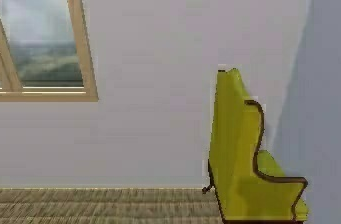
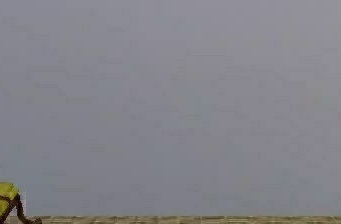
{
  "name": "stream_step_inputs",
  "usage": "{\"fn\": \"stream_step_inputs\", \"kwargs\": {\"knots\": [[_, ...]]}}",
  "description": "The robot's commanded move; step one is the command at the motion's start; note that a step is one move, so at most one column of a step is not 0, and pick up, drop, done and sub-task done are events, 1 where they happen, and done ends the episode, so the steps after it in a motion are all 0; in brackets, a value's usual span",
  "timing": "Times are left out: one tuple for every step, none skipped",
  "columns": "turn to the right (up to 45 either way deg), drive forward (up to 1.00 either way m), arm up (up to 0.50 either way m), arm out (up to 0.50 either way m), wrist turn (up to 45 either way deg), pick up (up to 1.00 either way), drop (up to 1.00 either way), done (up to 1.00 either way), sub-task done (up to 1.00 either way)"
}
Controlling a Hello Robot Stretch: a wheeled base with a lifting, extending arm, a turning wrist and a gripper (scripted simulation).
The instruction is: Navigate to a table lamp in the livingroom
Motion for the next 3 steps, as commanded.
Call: {"fn": "stream_step_inputs", "kwargs": {"knots": [[45.0, 0.00, 0.00, 0.00, 0.0, 0.00, 0.00, 0.00, 0.00], [45.0, 0.00, 0.00, 0.00, 0.0, 0.00, 0.00, 0.00, 0.00], [45.0, 0.00, 0.00, 0.00, 0.0, 0.00, 0.00, 0.00, 0.00]]}}
